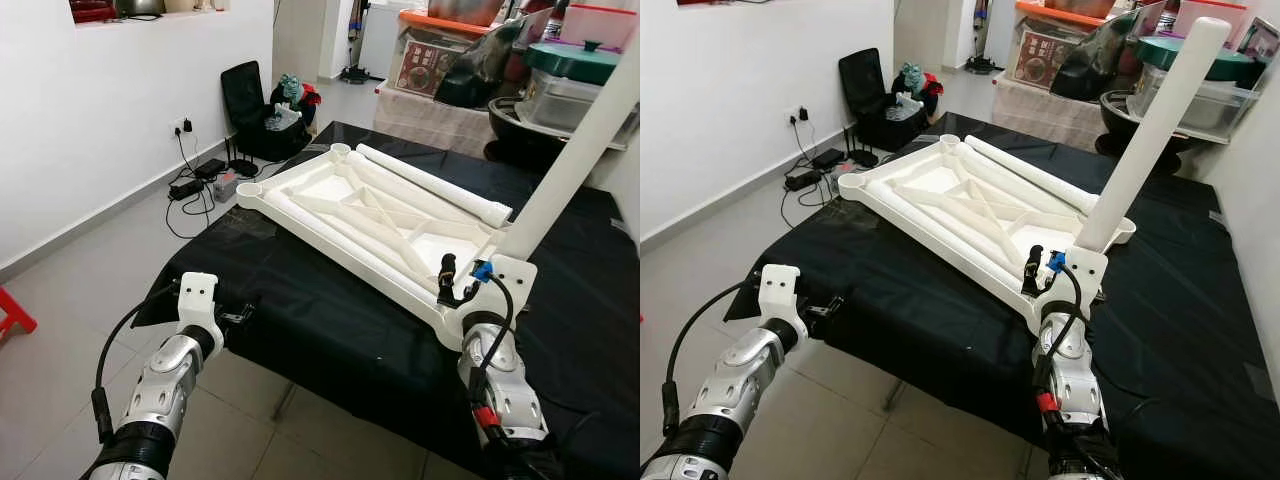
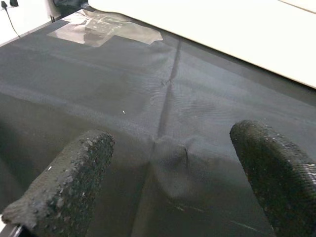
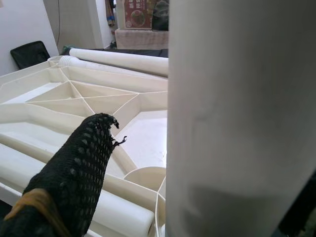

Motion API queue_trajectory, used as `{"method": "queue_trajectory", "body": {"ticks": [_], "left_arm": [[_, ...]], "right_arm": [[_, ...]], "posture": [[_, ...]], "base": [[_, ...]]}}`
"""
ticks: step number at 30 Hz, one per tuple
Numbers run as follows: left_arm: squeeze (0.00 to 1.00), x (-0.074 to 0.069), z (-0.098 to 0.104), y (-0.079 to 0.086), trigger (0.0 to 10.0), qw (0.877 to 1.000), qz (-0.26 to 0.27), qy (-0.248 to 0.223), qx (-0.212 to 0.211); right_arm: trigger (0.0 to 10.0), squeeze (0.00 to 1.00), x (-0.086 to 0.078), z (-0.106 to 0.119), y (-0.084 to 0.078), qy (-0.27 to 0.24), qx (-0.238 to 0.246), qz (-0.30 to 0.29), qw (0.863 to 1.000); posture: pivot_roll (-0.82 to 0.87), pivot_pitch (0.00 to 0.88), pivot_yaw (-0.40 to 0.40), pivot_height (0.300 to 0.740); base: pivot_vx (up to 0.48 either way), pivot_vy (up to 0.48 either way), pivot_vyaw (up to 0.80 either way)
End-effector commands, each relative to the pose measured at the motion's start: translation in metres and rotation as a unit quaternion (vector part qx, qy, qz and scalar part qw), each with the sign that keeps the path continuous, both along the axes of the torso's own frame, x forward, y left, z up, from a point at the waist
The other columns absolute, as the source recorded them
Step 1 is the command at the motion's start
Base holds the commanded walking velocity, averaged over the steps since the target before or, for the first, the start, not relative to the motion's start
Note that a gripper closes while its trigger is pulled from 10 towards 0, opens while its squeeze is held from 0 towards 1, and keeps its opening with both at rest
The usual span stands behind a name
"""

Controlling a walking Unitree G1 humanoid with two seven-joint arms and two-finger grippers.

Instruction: Building children table

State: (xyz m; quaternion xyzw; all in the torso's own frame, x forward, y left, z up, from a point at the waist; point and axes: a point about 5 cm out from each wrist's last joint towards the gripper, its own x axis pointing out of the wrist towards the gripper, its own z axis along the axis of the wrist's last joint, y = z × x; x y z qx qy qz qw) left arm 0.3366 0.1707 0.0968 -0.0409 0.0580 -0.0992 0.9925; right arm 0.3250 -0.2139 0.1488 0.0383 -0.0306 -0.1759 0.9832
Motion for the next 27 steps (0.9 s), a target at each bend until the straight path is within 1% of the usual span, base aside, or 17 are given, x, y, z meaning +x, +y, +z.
{"method": "queue_trajectory", "body": {"ticks": [1,2,3,5,7,9,10,11,13,14,15,16,17,23,25,26,27], "left_arm": [[0.0,0.0,-0.003,-0.002,10.0,1.0,-0.005,0.005,0.001],[0.0,0.0,-0.003,-0.002,10.0,1.0,-0.005,0.005,0.001],[0.0,0.0,-0.003,-0.002,10.0,1.0,-0.006,0.006,0.001],[0.0,0.0,-0.003,-0.002,10.0,1.0,-0.006,0.006,0.002],[0.0,0.0,-0.003,-0.002,10.0,1.0,-0.005,0.006,0.002],[0.0,0.0,-0.003,-0.002,10.0,1.0,-0.005,0.006,0.002],[0.0,0.0,-0.003,-0.002,10.0,1.0,-0.005,0.006,0.002],[0.0,0.0,-0.003,-0.002,10.0,1.0,-0.005,0.006,0.002],[0.0,0.0,-0.003,-0.001,10.0,1.0,-0.005,0.006,0.003],[0.0,0.0,-0.003,-0.001,10.0,1.0,-0.005,0.006,0.003],[0.0,0.0,-0.003,0.0,10.0,1.0,-0.004,0.006,0.003],[0.0,0.0,-0.003,0.0,10.0,1.0,-0.004,0.006,0.003],[0.0,0.0,-0.003,0.0,10.0,1.0,-0.004,0.006,0.003],[0.0,0.0,-0.003,0.0,10.0,1.0,-0.004,0.006,0.003],[0.0,0.0,-0.004,0.0,10.0,1.0,-0.005,0.006,0.003],[0.0,0.0,-0.004,0.0,10.0,1.0,-0.005,0.006,0.003],[0.0,0.0,-0.004,0.0,10.0,1.0,-0.006,0.006,0.004]], "right_arm": [[10.0,0.31,-0.003,-0.001,-0.004,0.001,-0.005,-0.006,1.0],[10.0,0.31,-0.003,-0.001,-0.004,0.001,-0.005,-0.006,1.0],[10.0,0.42,-0.003,0.0,-0.005,-0.001,-0.004,-0.005,1.0],[10.0,0.42,-0.003,0.001,-0.006,-0.003,-0.006,-0.005,1.0],[10.0,0.36,-0.001,0.006,-0.01,-0.011,-0.015,0.0,1.0],[10.0,0.36,-0.001,0.008,-0.011,-0.015,-0.018,0.001,1.0],[10.0,0.33,0.0,0.01,-0.013,-0.021,-0.021,0.007,1.0],[10.0,0.33,0.0,0.01,-0.013,-0.021,-0.021,0.007,1.0],[10.0,0.25,0.001,0.012,-0.026,-0.031,-0.032,0.033,0.998],[10.0,0.25,0.001,0.012,-0.026,-0.031,-0.032,0.033,0.998],[10.0,0.22,0.001,0.012,-0.032,-0.031,-0.039,0.039,0.998],[10.0,0.22,0.001,0.012,-0.032,-0.031,-0.039,0.039,0.998],[10.0,0.0,0.001,0.012,-0.037,-0.027,-0.046,0.041,0.998],[10.0,0.0,0.002,0.013,-0.04,-0.03,-0.047,0.06,0.997],[10.0,0.0,0.003,0.013,-0.035,-0.036,-0.044,0.092,0.994],[10.0,0.0,0.003,0.013,-0.035,-0.036,-0.044,0.092,0.994],[10.0,0.0,0.004,0.013,-0.032,-0.037,-0.045,0.106,0.993]], "posture": [[0.02,0.0,-0.094,0.74],[0.02,0.0,-0.094,0.74],[0.02,0.0,-0.093,0.74],[0.02,0.0,-0.094,0.74],[0.03,0.0,-0.094,0.74],[0.03,0.0,-0.094,0.74],[0.03,0.0,-0.095,0.74],[0.03,0.0,-0.095,0.74],[0.03,0.0,-0.097,0.74],[0.03,0.0,-0.097,0.74],[0.03,0.0,-0.097,0.74],[0.03,0.0,-0.097,0.74],[0.03,0.0,-0.097,0.74],[0.03,0.0,-0.097,0.74],[0.04,0.0,-0.097,0.74],[0.04,0.0,-0.097,0.74],[0.04,0.0,-0.097,0.74]], "base": [[0.0,0.0,0.0],[0.0,0.0,0.0],[0.0,0.0,0.0],[0.0,0.0,0.0],[0.0,0.0,0.0],[0.0,0.0,0.0],[0.0,0.0,0.0],[0.0,0.0,0.0],[0.0,0.0,0.0],[0.0,0.0,0.0],[0.0,0.0,0.0],[0.0,0.0,0.0],[0.0,0.0,0.0],[0.0,0.0,0.0],[0.0,0.0,0.0],[0.0,0.0,0.0],[0.0,0.0,0.0]]}}
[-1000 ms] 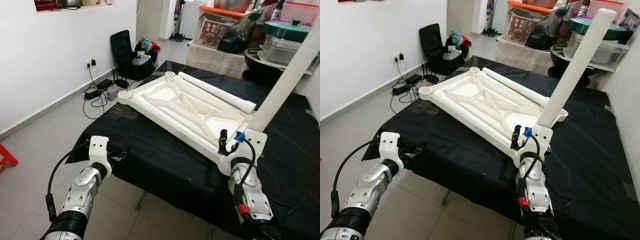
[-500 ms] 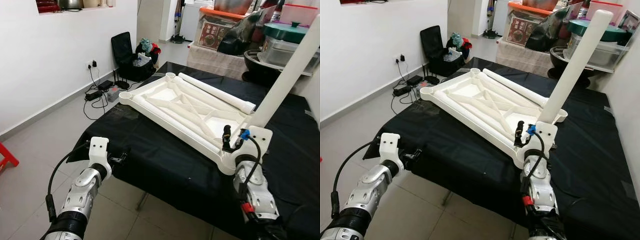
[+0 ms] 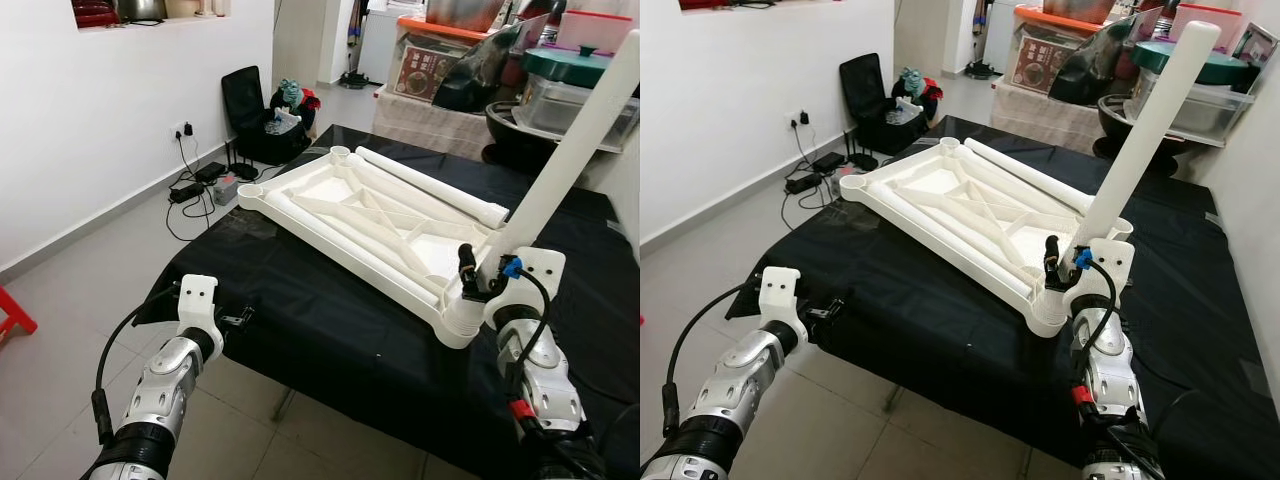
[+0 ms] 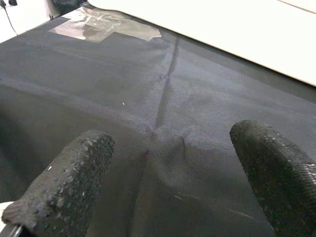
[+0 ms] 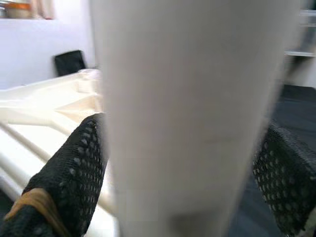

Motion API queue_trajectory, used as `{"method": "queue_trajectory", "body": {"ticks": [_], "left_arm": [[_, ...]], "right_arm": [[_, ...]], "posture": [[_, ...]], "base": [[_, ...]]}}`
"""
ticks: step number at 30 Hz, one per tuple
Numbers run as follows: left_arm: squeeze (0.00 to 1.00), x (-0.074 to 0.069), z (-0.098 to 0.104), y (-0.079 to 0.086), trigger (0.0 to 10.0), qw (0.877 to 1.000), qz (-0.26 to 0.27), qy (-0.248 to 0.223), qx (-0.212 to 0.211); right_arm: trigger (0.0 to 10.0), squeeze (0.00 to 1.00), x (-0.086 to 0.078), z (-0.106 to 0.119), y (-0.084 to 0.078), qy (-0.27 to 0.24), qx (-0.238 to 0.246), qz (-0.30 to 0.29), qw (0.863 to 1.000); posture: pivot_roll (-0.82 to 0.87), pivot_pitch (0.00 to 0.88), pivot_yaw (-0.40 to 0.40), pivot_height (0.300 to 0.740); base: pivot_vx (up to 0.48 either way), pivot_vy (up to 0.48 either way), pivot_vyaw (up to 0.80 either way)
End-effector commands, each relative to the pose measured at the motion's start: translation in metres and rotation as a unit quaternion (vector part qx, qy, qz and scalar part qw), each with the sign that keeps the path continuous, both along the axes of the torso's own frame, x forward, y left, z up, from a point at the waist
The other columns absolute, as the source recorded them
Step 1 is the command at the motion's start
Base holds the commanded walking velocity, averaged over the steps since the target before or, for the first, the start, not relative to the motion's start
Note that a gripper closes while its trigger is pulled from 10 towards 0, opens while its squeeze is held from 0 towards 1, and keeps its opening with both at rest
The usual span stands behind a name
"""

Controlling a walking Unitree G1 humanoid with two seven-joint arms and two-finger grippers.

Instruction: Building children table

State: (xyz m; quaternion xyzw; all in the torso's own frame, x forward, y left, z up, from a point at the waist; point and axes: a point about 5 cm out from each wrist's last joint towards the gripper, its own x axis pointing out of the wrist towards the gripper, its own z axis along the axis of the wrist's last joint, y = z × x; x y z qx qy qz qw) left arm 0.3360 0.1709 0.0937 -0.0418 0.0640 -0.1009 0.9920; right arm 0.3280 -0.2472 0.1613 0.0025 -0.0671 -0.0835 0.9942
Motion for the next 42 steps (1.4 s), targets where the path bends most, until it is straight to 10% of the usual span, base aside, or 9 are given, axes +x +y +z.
{"method": "queue_trajectory", "body": {"ticks": [1,27,28,29,30,42], "left_arm": [[0.0,0.0,0.0,0.0,10.0,1.0,-0.004,0.0,0.005],[0.0,-0.001,-0.002,0.001,10.0,1.0,-0.003,0.001,0.005],[0.0,-0.001,-0.002,0.002,10.0,1.0,-0.002,0.001,0.005],[0.0,-0.001,-0.002,0.002,10.0,1.0,-0.002,0.001,0.005],[0.0,-0.001,-0.002,0.002,10.0,1.0,-0.002,0.001,0.004],[0.0,-0.002,-0.004,0.002,10.0,1.0,-0.002,0.005,0.003]], "right_arm": [[10.0,0.0,0.001,-0.001,0.002,-0.001,-0.001,0.028,1.0],[10.0,0.0,0.013,0.006,-0.012,-0.014,-0.017,0.099,0.995],[3.8,0.0,0.014,0.008,-0.014,-0.016,-0.015,0.1,0.995],[3.8,0.0,0.014,0.008,-0.014,-0.016,-0.015,0.1,0.995],[0.0,0.0,0.015,0.009,-0.015,-0.017,-0.014,0.101,0.995],[0.0,0.0,0.017,0.013,-0.025,-0.022,0.029,0.079,0.996]], "posture": [[0.04,0.0,-0.096,0.74],[0.05,0.0,-0.106,0.74],[0.05,0.0,-0.107,0.74],[0.05,0.0,-0.107,0.74],[0.05,0.0,-0.107,0.74],[0.04,0.0,-0.106,0.74]], "base": [[0.0,0.0,0.0],[0.0,0.0,0.0],[0.0,0.0,0.0],[0.0,0.0,0.0],[0.0,0.0,0.0],[0.0,0.0,0.0]]}}
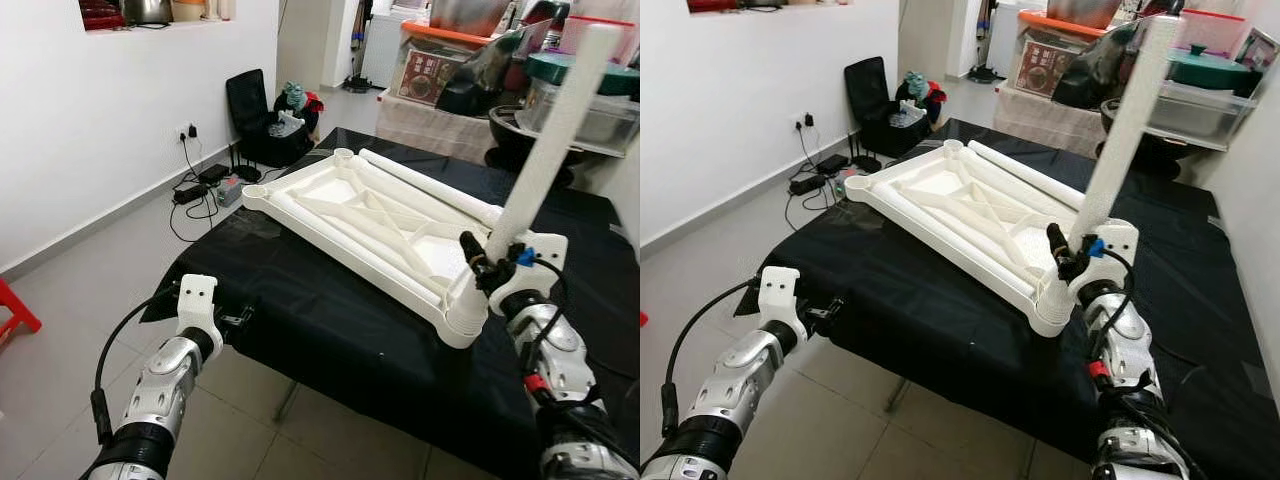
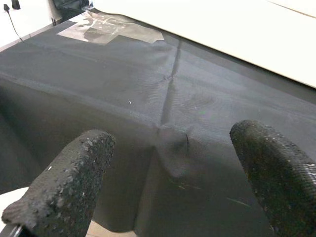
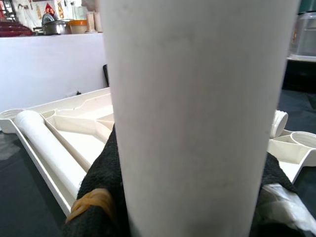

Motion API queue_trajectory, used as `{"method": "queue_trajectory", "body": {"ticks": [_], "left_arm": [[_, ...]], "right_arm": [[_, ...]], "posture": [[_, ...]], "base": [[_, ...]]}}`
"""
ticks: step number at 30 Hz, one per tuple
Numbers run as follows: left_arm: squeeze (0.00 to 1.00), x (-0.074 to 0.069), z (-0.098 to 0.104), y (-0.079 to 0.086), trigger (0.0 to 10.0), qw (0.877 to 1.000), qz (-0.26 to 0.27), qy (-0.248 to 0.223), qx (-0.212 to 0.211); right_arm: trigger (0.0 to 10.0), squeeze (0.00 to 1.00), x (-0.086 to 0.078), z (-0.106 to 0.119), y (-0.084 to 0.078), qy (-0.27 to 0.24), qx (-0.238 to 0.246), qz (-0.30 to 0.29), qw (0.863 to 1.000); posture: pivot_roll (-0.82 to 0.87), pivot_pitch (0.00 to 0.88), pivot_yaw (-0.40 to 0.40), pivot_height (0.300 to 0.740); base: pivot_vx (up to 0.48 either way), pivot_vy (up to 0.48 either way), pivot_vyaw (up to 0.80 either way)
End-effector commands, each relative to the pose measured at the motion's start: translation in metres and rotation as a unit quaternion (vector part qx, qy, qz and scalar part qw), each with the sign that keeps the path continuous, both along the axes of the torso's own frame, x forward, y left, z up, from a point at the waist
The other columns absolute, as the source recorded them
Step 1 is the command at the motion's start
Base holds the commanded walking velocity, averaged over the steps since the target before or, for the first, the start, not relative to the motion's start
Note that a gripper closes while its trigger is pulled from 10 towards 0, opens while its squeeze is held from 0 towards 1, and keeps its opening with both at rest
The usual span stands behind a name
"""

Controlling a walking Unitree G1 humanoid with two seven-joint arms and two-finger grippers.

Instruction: Building children table

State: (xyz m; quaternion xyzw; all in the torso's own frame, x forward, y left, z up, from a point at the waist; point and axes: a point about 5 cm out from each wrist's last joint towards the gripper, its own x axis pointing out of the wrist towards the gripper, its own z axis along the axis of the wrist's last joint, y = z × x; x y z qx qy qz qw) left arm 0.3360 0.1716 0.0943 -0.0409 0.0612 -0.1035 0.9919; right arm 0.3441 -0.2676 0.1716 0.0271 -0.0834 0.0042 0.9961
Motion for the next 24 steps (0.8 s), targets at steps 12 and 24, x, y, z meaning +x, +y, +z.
{"method": "queue_trajectory", "body": {"ticks": [12,24], "left_arm": [[0.0,-0.001,-0.005,0.002,10.0,1.0,0.002,0.009,0.006],[0.0,-0.003,-0.006,0.005,10.0,1.0,0.005,0.01,0.008]], "right_arm": [[0.0,0.0,0.001,0.002,-0.004,-0.017,0.032,-0.013,0.999],[0.0,0.0,-0.005,-0.011,0.01,-0.038,0.022,0.06,0.997]], "posture": [[0.04,0.0,-0.105,0.74],[0.06,0.0,-0.113,0.74]], "base": [[0.0,0.0,0.0],[0.0,0.0,0.0]]}}
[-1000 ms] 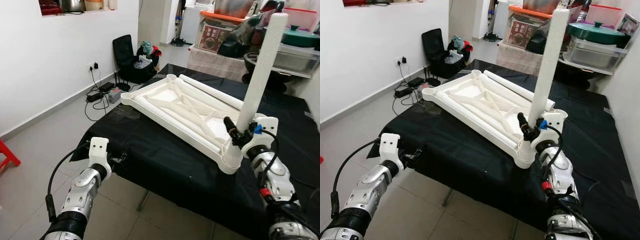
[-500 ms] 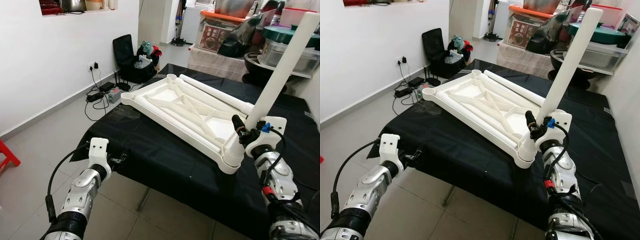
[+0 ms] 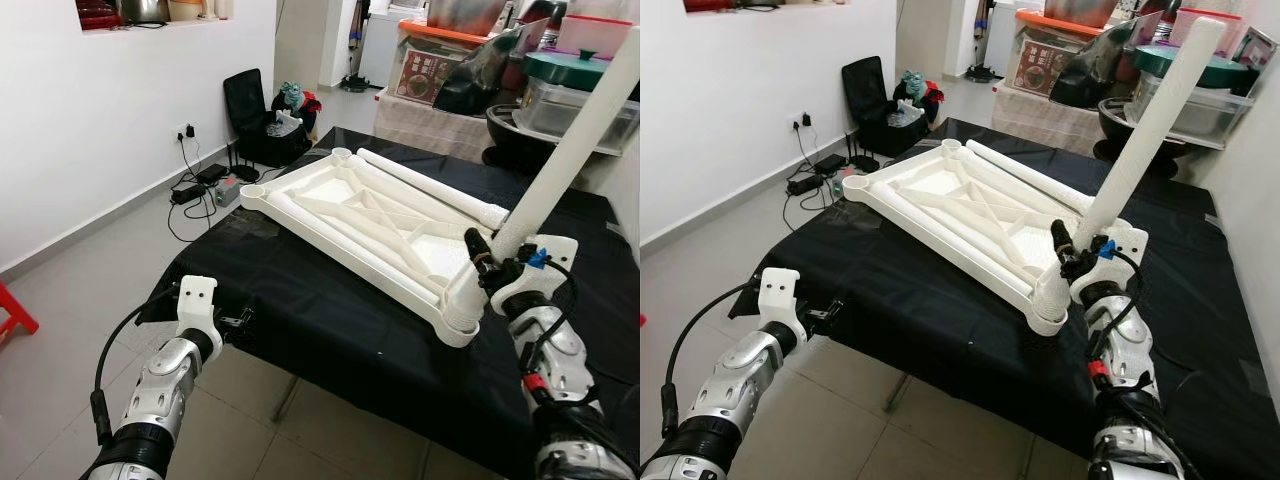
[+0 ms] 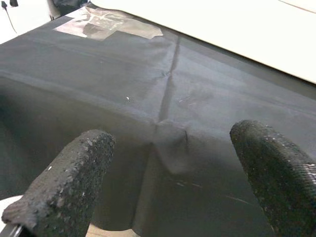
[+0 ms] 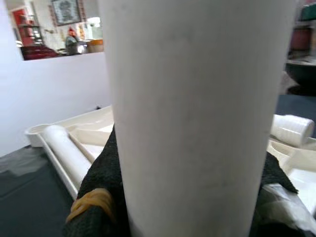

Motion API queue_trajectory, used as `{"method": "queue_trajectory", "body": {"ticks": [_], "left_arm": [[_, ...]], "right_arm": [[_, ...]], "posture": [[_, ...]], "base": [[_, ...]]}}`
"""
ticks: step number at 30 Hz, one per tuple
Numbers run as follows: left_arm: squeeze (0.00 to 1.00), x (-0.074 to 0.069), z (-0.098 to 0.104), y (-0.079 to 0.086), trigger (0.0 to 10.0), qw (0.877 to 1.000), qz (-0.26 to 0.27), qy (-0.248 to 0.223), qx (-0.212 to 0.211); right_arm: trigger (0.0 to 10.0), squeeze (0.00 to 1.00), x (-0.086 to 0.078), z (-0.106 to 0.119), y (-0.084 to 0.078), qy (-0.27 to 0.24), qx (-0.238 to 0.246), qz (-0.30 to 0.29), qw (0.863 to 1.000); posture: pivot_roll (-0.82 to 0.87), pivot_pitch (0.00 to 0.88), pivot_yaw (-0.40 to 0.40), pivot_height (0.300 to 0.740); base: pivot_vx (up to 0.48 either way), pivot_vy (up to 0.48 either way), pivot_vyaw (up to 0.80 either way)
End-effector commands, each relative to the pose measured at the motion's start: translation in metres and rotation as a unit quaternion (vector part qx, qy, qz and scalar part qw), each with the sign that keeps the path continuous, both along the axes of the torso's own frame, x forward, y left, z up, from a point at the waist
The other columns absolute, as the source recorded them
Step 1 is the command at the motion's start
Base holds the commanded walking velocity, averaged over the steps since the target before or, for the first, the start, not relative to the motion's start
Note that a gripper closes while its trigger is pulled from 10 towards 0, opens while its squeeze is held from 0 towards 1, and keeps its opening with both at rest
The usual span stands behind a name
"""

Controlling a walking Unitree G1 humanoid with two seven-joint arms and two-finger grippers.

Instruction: Building children table

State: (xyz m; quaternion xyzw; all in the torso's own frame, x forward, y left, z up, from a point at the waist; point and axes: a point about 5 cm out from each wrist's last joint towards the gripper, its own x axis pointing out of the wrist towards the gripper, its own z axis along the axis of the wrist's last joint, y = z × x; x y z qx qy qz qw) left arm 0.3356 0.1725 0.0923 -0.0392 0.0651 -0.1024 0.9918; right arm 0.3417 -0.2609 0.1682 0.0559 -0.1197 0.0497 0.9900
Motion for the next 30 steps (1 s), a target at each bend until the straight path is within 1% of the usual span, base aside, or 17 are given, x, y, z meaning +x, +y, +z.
{"method": "queue_trajectory", "body": {"ticks": [1,2,6,8,12,14,18,19,20,21,22,25,30], "left_arm": [[0.0,-0.002,-0.004,0.004,10.0,1.0,0.004,0.006,0.006],[0.0,-0.003,-0.004,0.005,10.0,1.0,0.005,0.007,0.006],[0.0,-0.003,-0.005,0.005,10.0,1.0,0.005,0.007,0.007],[0.0,-0.004,-0.005,0.007,10.0,1.0,0.007,0.008,0.009],[0.0,-0.004,-0.005,0.008,10.0,1.0,0.008,0.008,0.01],[0.0,-0.004,-0.005,0.009,10.0,1.0,0.008,0.008,0.01],[0.0,-0.003,-0.005,0.007,10.0,1.0,0.005,0.008,0.011],[0.0,-0.003,-0.005,0.007,10.0,1.0,0.005,0.008,0.011],[0.0,-0.003,-0.005,0.007,10.0,1.0,0.004,0.009,0.011],[0.0,-0.003,-0.005,0.007,10.0,1.0,0.004,0.009,0.011],[0.0,-0.003,-0.005,0.006,10.0,1.0,0.003,0.009,0.01],[0.0,-0.002,-0.004,0.005,10.0,1.0,0.001,0.008,0.01],[0.0,-0.001,-0.004,0.005,10.0,1.0,-0.001,0.008,0.011]], "right_arm": [[0.0,0.0,-0.003,-0.008,0.004,-0.001,-0.003,0.013,1.0],[0.0,0.0,-0.004,-0.012,0.007,0.001,-0.01,0.019,1.0],[0.0,0.0,-0.004,-0.014,0.009,0.003,-0.015,0.022,1.0],[0.0,0.0,-0.006,-0.019,0.013,0.005,-0.026,0.033,0.999],[0.0,0.0,-0.005,-0.017,0.01,0.002,-0.031,0.03,0.999],[0.0,0.0,-0.004,-0.014,0.007,-0.001,-0.031,0.025,0.999],[0.0,0.0,-0.004,0.002,-0.016,-0.025,-0.039,-0.012,0.999],[0.0,0.0,-0.004,0.002,-0.016,-0.025,-0.039,-0.012,0.999],[0.0,0.0,-0.005,0.005,-0.022,-0.03,-0.043,-0.023,0.998],[0.0,0.0,-0.005,0.005,-0.022,-0.03,-0.043,-0.023,0.998],[0.0,0.0,-0.006,0.006,-0.027,-0.031,-0.045,-0.032,0.998],[0.0,0.0,-0.008,0.006,-0.031,-0.032,-0.047,-0.039,0.998],[0.0,0.0,-0.009,0.003,-0.029,-0.03,-0.045,-0.033,0.998]], "posture": [[0.06,0.0,-0.113,0.74],[0.06,0.0,-0.113,0.74],[0.06,0.0,-0.113,0.74],[0.07,0.0,-0.113,0.74],[0.07,0.0,-0.111,0.74],[0.07,0.0,-0.109,0.74],[0.06,0.0,-0.103,0.74],[0.06,0.0,-0.103,0.74],[0.06,0.0,-0.101,0.74],[0.06,0.0,-0.101,0.74],[0.05,0.0,-0.097,0.74],[0.05,0.0,-0.096,0.74],[0.05,0.0,-0.092,0.74]], "base": [[0.0,0.0,0.0],[0.0,0.0,0.0],[0.0,0.0,0.0],[0.0,0.0,0.0],[0.0,0.0,0.0],[0.0,0.0,0.0],[0.0,0.0,0.0],[0.0,0.0,0.0],[0.0,0.0,0.0],[0.0,0.0,0.0],[0.0,0.0,0.0],[0.0,0.0,0.0],[0.0,0.0,0.0]]}}
